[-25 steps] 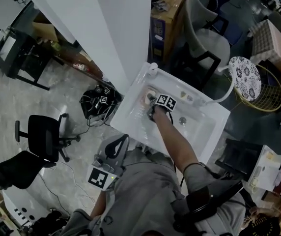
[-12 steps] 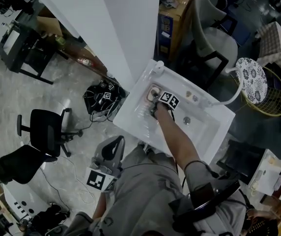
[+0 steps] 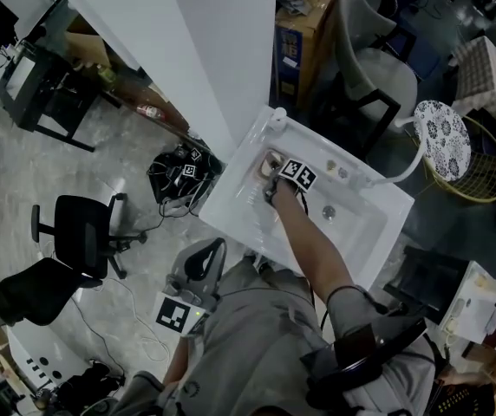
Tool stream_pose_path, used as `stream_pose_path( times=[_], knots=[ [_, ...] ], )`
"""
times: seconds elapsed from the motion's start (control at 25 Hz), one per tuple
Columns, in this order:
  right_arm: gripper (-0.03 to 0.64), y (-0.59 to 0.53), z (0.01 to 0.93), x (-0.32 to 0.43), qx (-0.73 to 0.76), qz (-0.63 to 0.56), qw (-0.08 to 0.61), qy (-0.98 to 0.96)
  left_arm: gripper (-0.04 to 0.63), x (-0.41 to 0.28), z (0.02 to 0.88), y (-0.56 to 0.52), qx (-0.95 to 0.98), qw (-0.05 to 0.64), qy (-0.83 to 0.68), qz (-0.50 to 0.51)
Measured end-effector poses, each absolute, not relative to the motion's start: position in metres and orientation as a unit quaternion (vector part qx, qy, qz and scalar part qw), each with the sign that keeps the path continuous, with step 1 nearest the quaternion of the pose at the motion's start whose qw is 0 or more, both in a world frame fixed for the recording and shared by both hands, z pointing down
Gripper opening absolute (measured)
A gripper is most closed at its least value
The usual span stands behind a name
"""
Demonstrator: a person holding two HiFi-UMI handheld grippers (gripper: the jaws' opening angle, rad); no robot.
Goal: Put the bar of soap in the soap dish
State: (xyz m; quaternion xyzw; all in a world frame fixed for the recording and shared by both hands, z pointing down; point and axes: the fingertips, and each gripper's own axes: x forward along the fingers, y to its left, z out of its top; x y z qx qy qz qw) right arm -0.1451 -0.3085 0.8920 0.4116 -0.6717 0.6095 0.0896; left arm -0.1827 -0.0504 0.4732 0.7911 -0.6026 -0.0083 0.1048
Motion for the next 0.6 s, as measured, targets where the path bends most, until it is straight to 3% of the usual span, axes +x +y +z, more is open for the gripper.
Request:
stream_pose_path(
  times=[0.44,0.6],
  knots=[
    [0.302,-0.318,0.858,-0.147,0.409,0.584,0.082,-0.696,0.000,-0.176,0.473,-0.053,0.802,0.105,-0.588,-0.014],
    [0.305,-0.317,0.814,-0.144,0.398,0.503,0.102,-0.760,0.000,-0.174,0.469,-0.054,0.809,0.098,-0.579,-0.021]
  ],
)
